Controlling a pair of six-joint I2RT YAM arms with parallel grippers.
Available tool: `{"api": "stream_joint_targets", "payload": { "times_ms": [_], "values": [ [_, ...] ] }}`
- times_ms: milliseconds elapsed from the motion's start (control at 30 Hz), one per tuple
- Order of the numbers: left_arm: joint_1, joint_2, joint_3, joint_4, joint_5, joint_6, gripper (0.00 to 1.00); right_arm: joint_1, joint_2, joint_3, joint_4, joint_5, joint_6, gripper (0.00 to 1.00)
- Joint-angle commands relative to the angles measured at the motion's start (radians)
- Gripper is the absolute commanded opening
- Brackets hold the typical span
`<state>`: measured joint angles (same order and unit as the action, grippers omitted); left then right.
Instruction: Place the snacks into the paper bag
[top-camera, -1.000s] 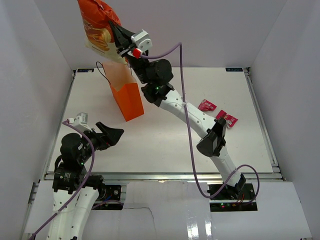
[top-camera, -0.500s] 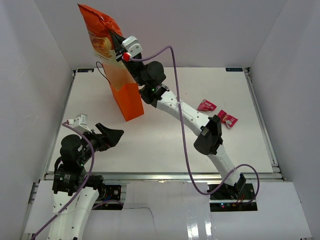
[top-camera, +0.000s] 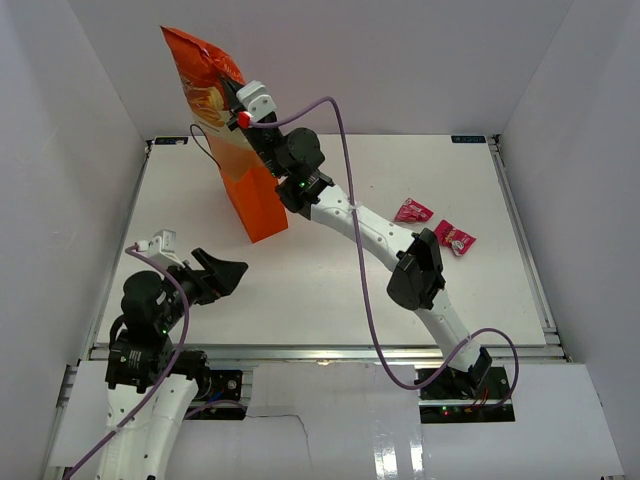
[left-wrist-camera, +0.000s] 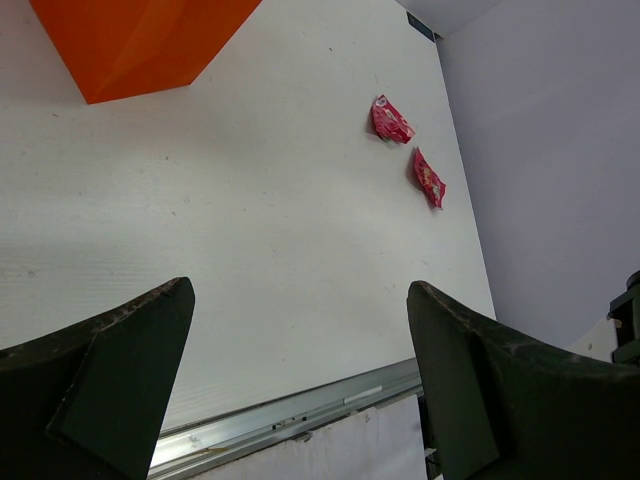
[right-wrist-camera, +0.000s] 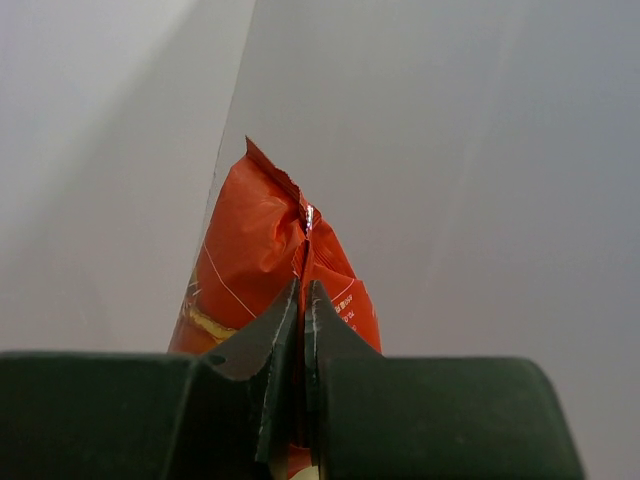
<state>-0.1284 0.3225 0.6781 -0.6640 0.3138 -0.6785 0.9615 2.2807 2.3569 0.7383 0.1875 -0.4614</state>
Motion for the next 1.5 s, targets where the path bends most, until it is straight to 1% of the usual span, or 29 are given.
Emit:
{"api": "stream_joint_targets", "payload": {
  "times_ms": [0, 367, 467, 900, 1067, 1400, 1467],
  "values": [
    [-0.001, -0.013, -0.005, -0.011, -0.01, 0.0, 0.98, -0.003, -0.027, 0.004, 0.107, 0.033, -0.025, 0.08],
    [-0.002, -0.025, -0.002, -0.022, -0.015, -0.001, 0.98, 0.002, -0.047, -0.01, 0.084, 0.066, -0.011, 0.08],
    [0.0, -0.028, -0.005, -0.023, -0.015, -0.001, 0.98, 0.006, -0.058, -0.015, 0.082, 0.11, 0.0, 0.08],
    [-0.002, -0.036, 0.009, -0.035, -0.013, 0.0, 0.98, 0.036, -0.069, -0.061, 0.13, 0.185, -0.043, 0.08],
    [-0.002, -0.049, 0.017, -0.057, -0.022, -0.003, 0.98, 0.045, -0.066, -0.08, 0.142, 0.19, -0.054, 0.08],
    [-0.002, -0.072, 0.02, -0.086, -0.035, -0.009, 0.98, 0.046, -0.064, -0.125, 0.145, 0.204, -0.062, 0.14],
    [-0.002, -0.076, 0.017, -0.085, -0.033, -0.009, 0.98, 0.046, -0.066, -0.131, 0.148, 0.205, -0.069, 0.17]
  ]
}}
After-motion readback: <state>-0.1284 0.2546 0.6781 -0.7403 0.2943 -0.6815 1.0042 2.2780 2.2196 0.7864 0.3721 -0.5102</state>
